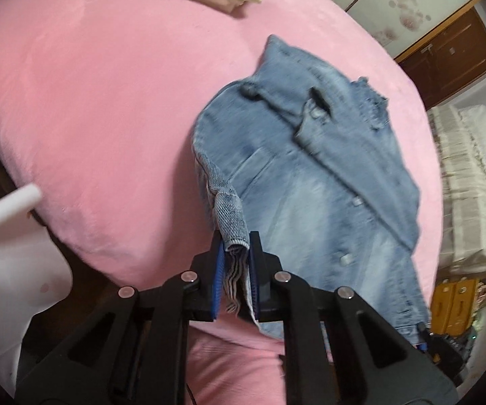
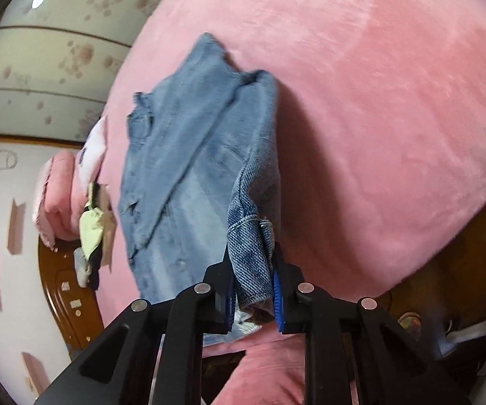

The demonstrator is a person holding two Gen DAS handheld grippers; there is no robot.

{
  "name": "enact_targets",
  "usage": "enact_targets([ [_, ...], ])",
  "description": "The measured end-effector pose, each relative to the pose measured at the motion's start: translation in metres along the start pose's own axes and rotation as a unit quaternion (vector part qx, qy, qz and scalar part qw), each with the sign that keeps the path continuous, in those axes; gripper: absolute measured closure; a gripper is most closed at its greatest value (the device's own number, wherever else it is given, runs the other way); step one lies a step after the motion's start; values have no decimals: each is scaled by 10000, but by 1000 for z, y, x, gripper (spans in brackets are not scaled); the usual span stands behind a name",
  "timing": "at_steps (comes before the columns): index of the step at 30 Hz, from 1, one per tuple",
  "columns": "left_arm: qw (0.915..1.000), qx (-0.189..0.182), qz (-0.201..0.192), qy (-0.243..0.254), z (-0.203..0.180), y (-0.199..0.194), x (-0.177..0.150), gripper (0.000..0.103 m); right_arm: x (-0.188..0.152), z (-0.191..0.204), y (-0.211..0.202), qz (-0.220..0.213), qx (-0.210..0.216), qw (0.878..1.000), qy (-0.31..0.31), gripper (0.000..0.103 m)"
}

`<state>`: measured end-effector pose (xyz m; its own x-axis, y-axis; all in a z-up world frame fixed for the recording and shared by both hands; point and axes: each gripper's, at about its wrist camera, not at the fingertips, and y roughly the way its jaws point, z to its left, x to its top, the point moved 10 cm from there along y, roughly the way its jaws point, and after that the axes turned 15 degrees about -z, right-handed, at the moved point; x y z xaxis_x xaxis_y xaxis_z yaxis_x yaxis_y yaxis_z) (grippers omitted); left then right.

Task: Fold large clothes
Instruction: 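Grasp the jacket hem with both tools and fold it up toward the collar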

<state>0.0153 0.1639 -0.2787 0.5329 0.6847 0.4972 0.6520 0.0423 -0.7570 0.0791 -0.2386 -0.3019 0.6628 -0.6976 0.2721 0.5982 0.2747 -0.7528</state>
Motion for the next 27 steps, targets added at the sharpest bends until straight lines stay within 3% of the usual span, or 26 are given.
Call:
enact_targets([
  [9,9986,-316,-307,-306,-55,-30,79,94,57,90,-14,-122,367,9993,8,89],
  [17,9944,-585,-623,-621,-99,-39,190,94,150,169,-24,-532,577,9969,103,91],
  [23,9953,-586,-593,-497,-119,-12,252,94,226,216,-7,-896,779,9925,284,95],
  [27,9970,-549,-471,-261,-141,32,278,94,266,243,25,-974,698,9928,65,96],
])
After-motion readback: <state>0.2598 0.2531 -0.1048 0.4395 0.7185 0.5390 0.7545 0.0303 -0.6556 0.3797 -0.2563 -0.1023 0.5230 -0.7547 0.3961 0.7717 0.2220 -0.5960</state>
